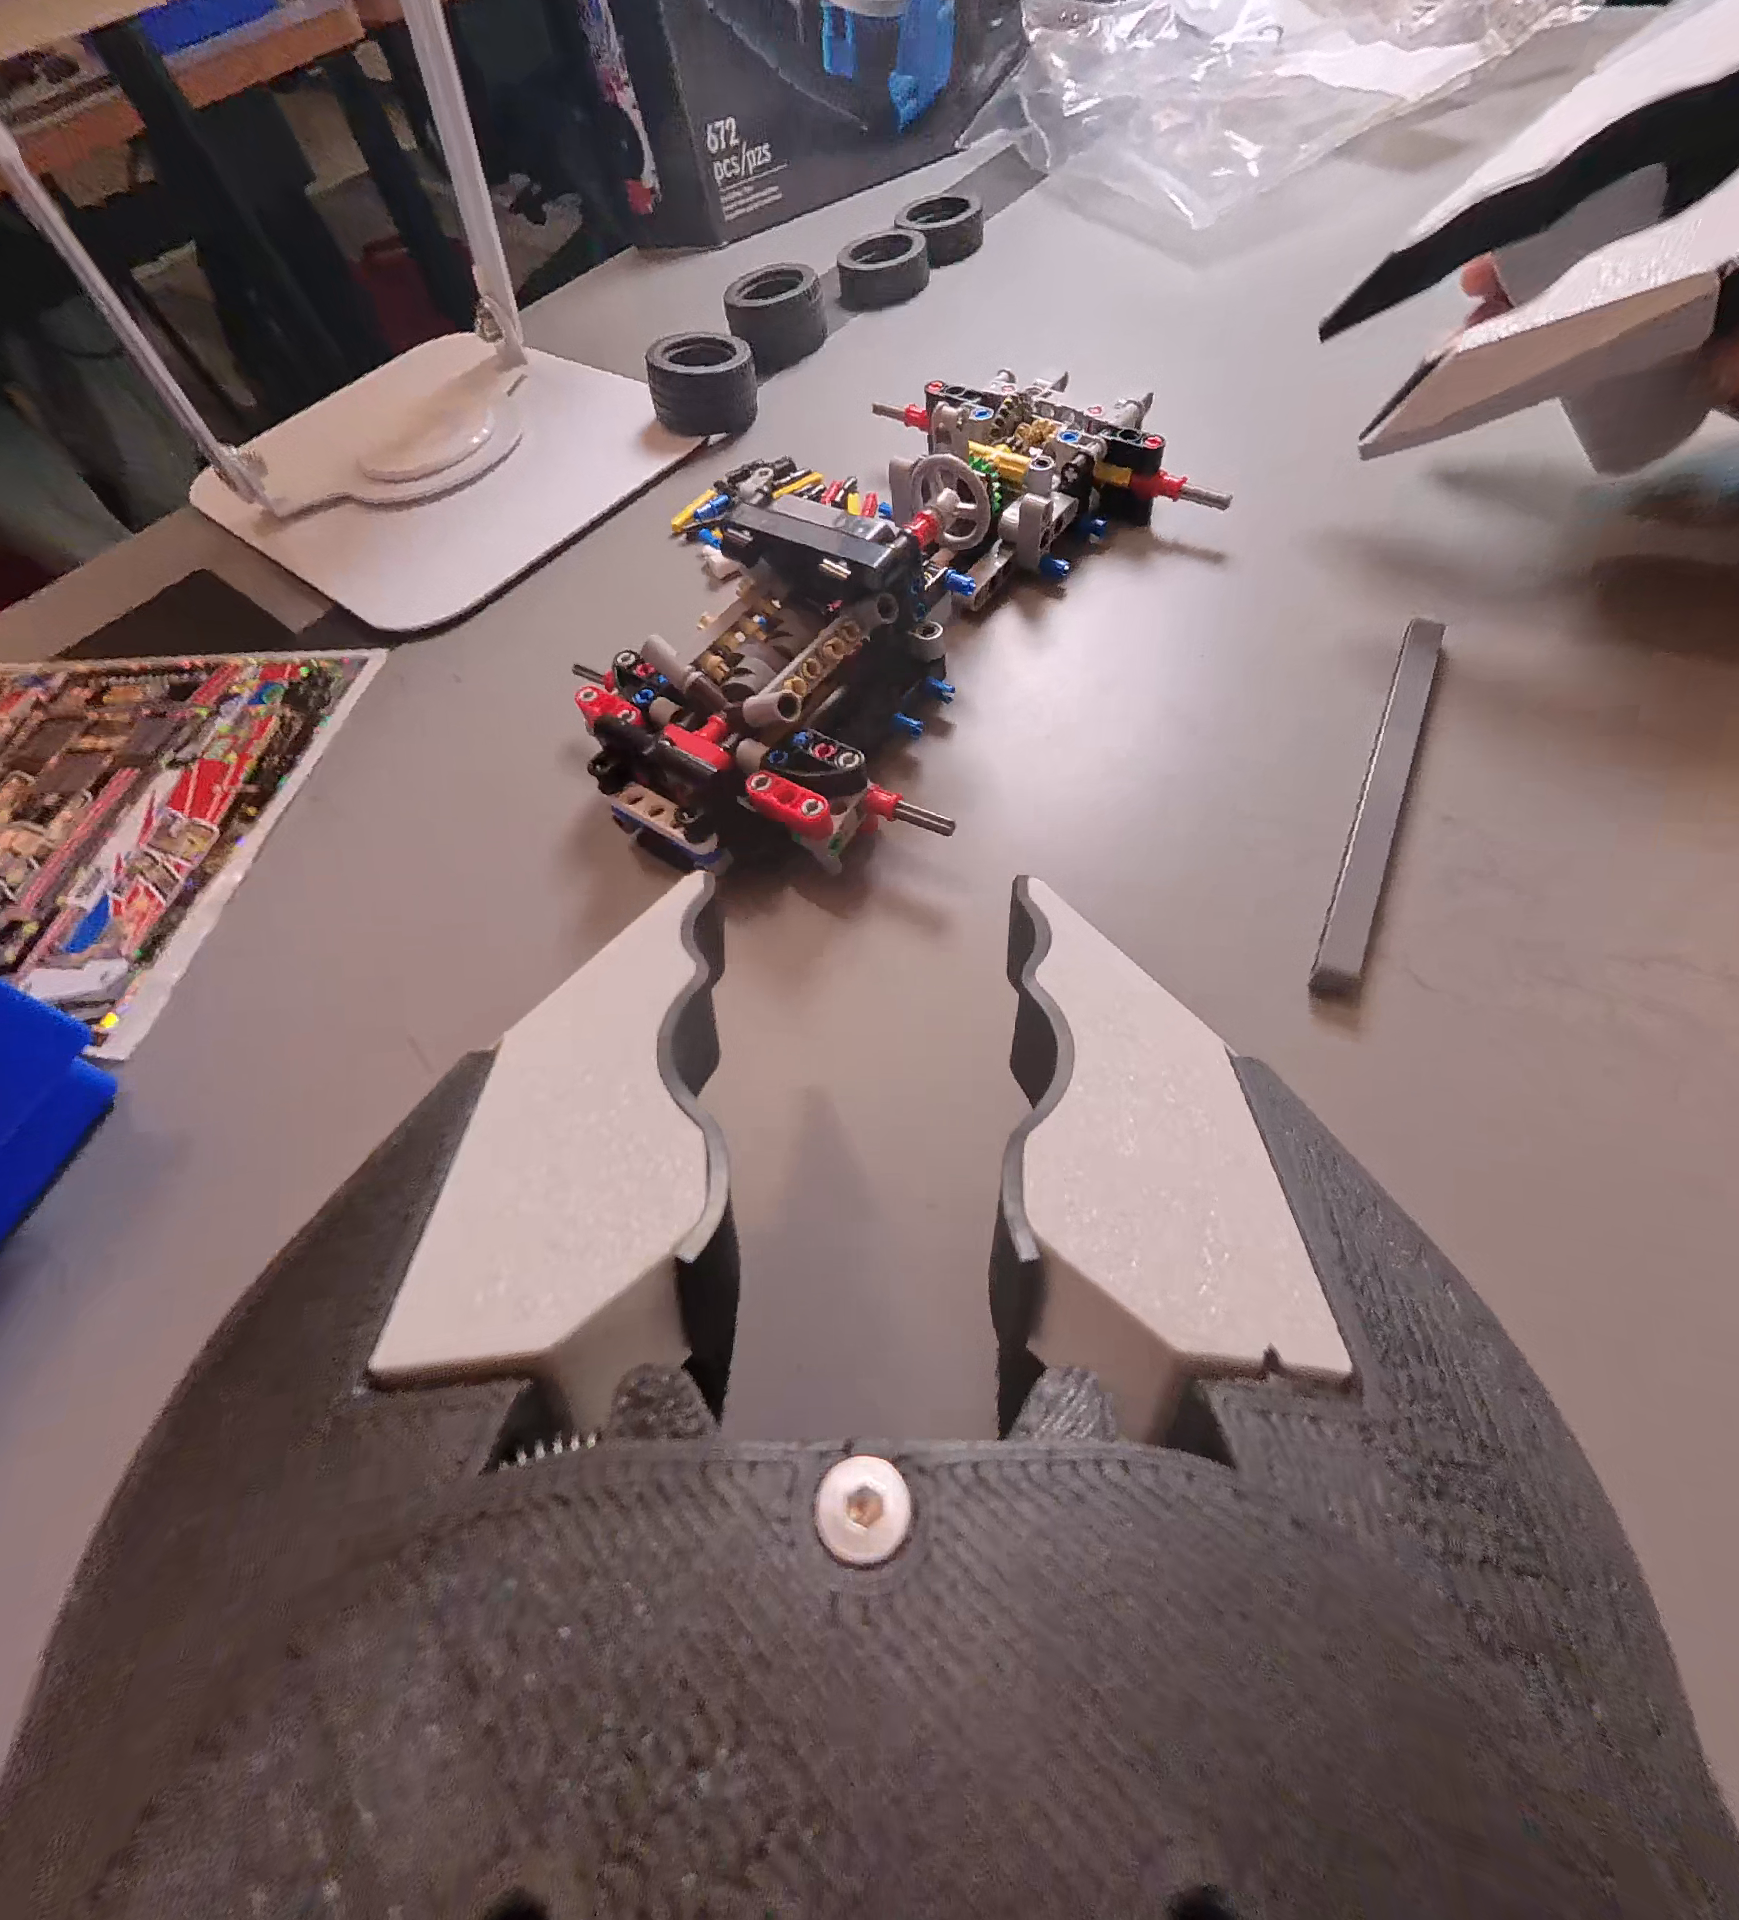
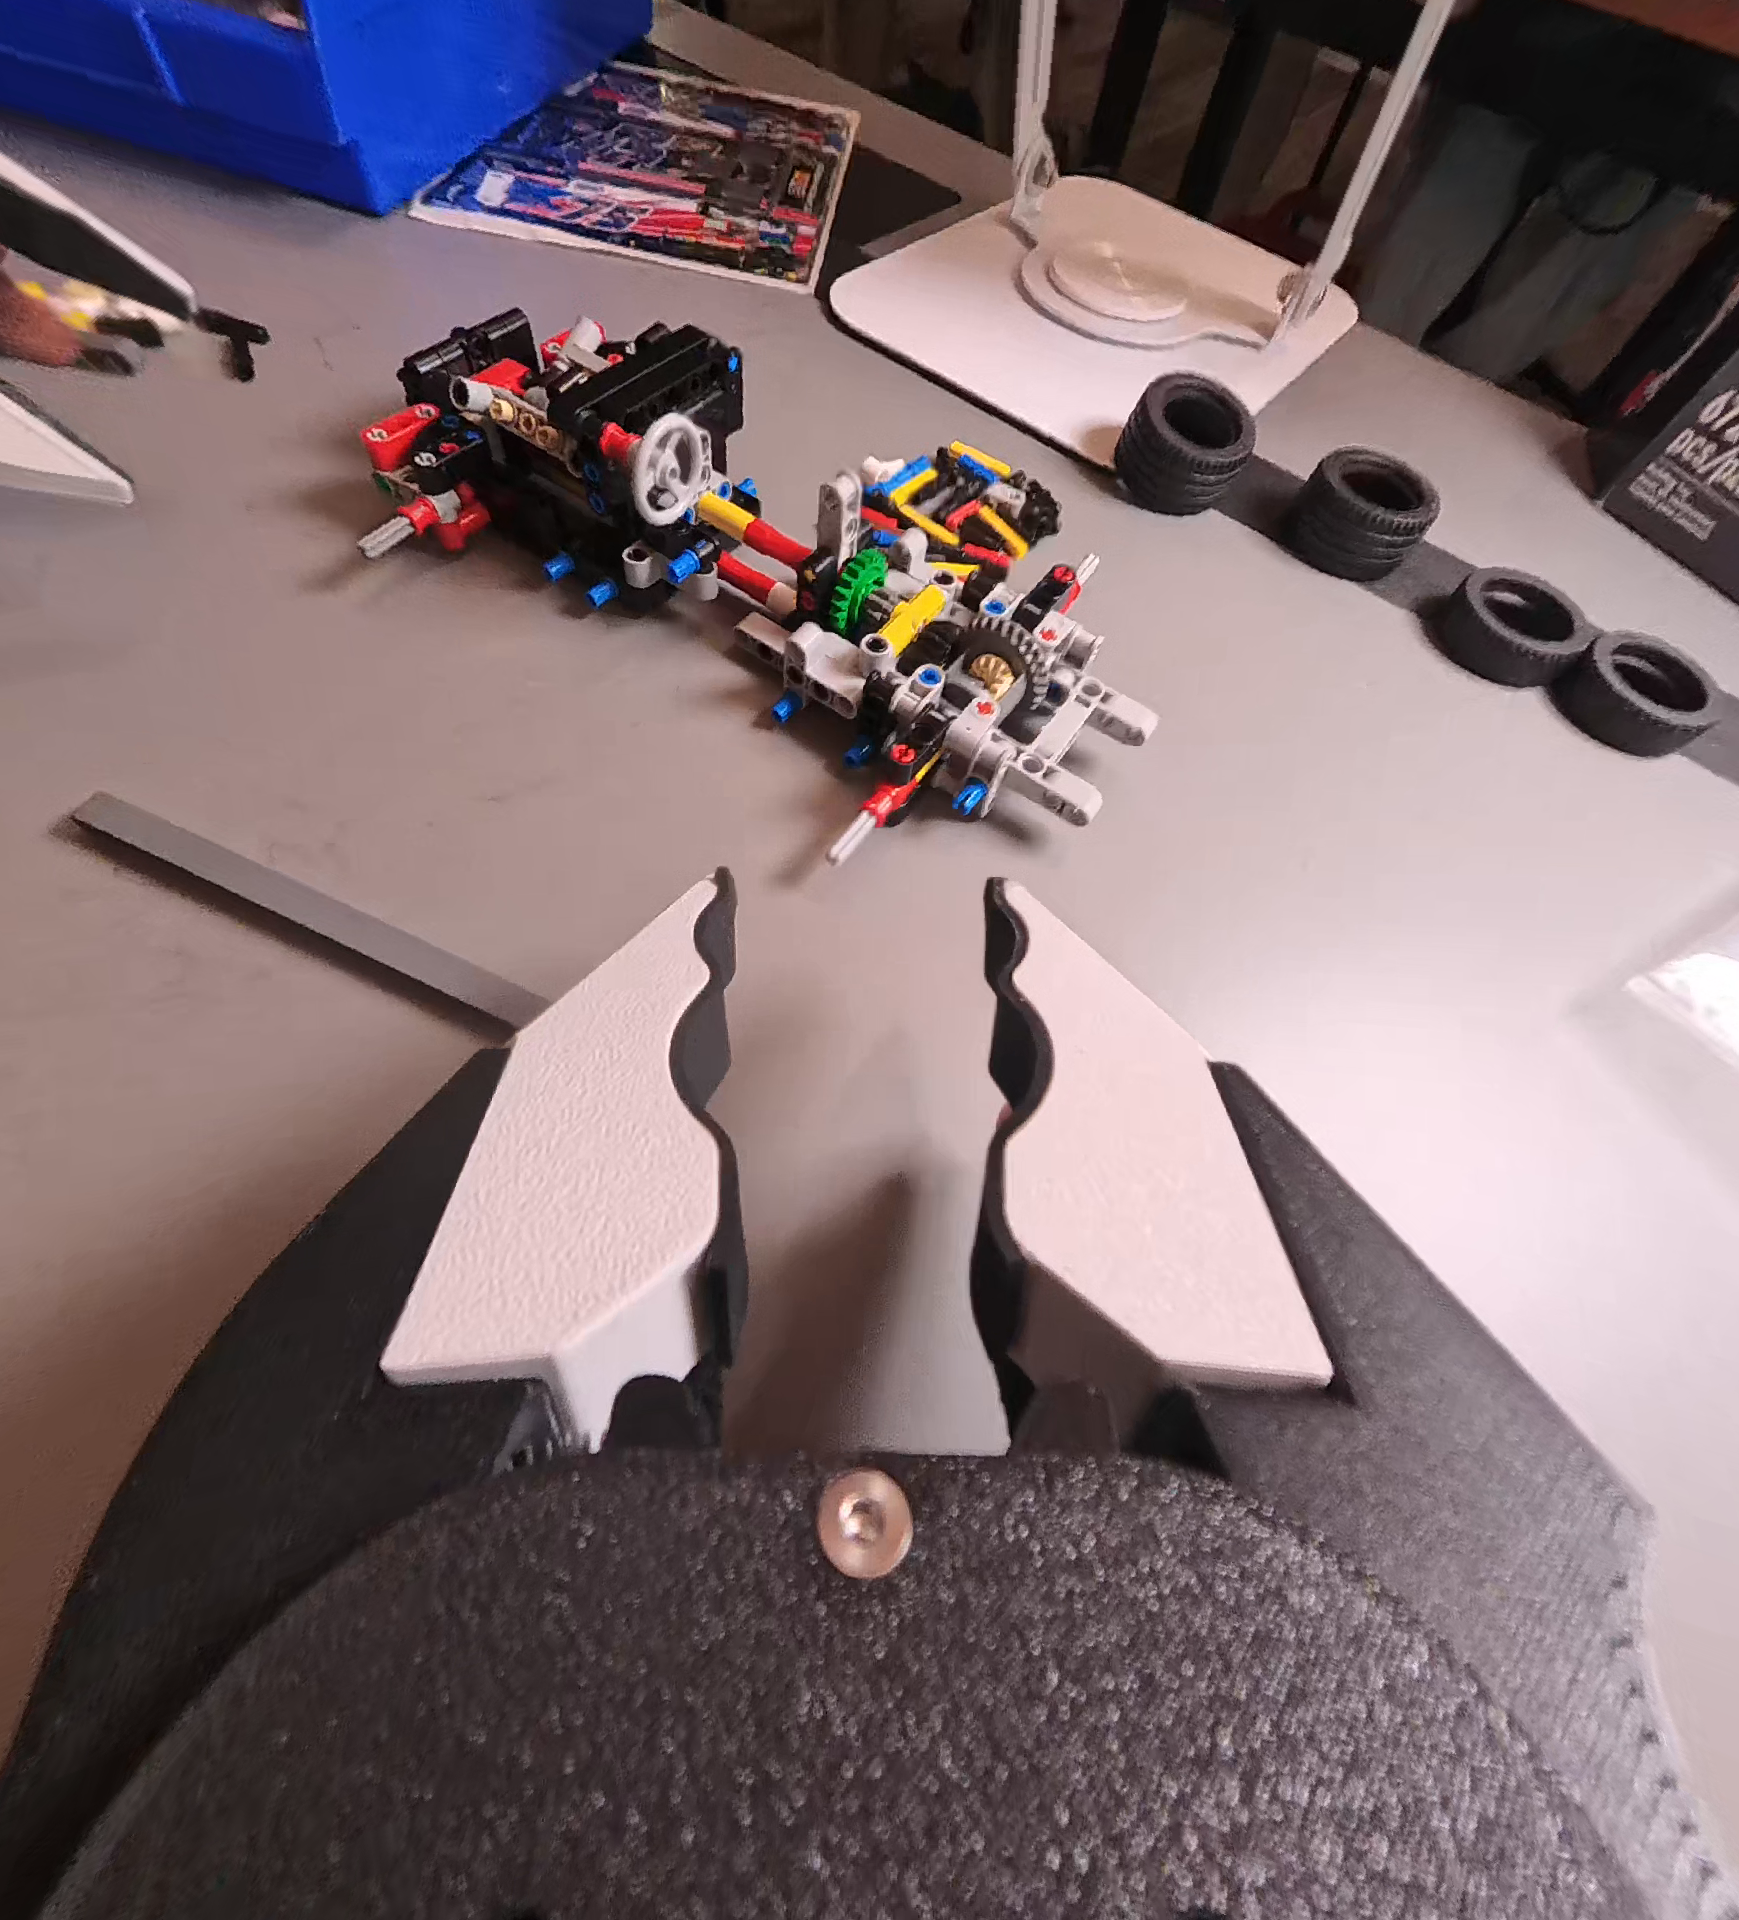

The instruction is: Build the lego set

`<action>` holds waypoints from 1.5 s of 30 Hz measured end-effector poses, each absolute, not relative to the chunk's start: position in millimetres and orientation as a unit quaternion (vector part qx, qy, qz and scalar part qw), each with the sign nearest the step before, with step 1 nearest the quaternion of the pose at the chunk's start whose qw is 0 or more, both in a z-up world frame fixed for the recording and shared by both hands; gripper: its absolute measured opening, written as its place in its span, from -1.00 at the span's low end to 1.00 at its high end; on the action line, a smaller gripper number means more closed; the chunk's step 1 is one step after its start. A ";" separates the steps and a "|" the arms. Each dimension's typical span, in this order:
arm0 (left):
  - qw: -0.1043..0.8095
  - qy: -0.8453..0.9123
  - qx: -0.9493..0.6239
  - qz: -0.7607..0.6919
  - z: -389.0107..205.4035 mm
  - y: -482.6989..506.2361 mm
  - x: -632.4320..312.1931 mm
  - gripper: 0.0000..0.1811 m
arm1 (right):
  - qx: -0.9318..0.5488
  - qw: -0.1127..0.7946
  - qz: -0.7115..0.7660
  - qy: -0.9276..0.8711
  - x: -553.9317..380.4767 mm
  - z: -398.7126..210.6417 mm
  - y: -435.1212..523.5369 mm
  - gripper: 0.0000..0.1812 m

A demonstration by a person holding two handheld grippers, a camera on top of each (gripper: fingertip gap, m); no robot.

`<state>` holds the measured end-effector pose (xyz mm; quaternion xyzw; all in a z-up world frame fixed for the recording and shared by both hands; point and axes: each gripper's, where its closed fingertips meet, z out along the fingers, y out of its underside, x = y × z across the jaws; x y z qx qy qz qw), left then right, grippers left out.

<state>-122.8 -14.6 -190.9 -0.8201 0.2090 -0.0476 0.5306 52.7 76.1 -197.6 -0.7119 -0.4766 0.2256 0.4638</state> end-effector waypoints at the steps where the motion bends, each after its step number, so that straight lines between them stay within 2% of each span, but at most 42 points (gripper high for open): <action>1: 0.533 0.226 -0.814 -0.042 -189.3 -12.7 -124.8 -0.41 | -0.697 0.471 0.225 -0.492 54.1 -194.2 80.2 -0.50; 5: 0.508 0.299 -0.808 0.001 -197.7 -1.2 -143.3 -0.40 | -0.579 0.512 0.177 -0.609 59.1 -187.1 101.4 -0.55; 10: 0.486 0.355 -0.798 0.029 -201.1 21.2 -156.8 -0.35 | -0.538 0.457 0.169 -0.688 49.1 -202.6 123.3 -0.59; 14: 0.460 0.395 -0.795 0.012 -209.3 37.3 -153.7 -0.15 | -0.532 0.414 0.134 -0.726 38.4 -220.8 141.4 -0.62; 17: 0.439 0.418 -0.795 -0.013 -217.8 44.3 -147.3 -0.03 | -0.530 0.402 0.144 -0.732 30.5 -224.7 147.2 -0.71; 19: 0.438 0.423 -0.793 -0.026 -219.4 48.1 -142.8 -0.12 | -0.525 0.393 0.140 -0.742 28.8 -228.6 147.1 -0.89; 20: 0.438 0.424 -0.792 -0.028 -220.1 49.8 -141.4 -0.20 | -0.522 0.394 0.141 -0.743 27.5 -228.5 146.3 -0.90; 31: 0.425 0.411 -0.794 -0.141 -209.7 18.0 -126.7 -0.26 | -0.579 0.253 0.303 -0.714 47.5 -210.3 101.8 -0.92; 34: 0.428 0.426 -0.792 -0.093 -212.6 15.0 -132.3 -0.15 | -0.591 0.228 0.318 -0.705 53.8 -210.9 99.4 -0.93; 39: 0.451 0.469 -0.759 0.022 -213.8 23.1 -130.0 -0.12 | -0.610 0.197 0.370 -0.673 58.1 -206.9 98.1 -0.94; 42: 0.474 0.500 -0.719 0.086 -209.3 35.4 -122.1 -0.20 | -0.618 0.179 0.403 -0.651 57.9 -203.6 96.4 -0.94; 45: 0.479 0.520 -0.696 0.127 -211.6 45.7 -117.9 -0.44 | -0.617 0.164 0.431 -0.638 57.6 -201.3 92.9 -0.94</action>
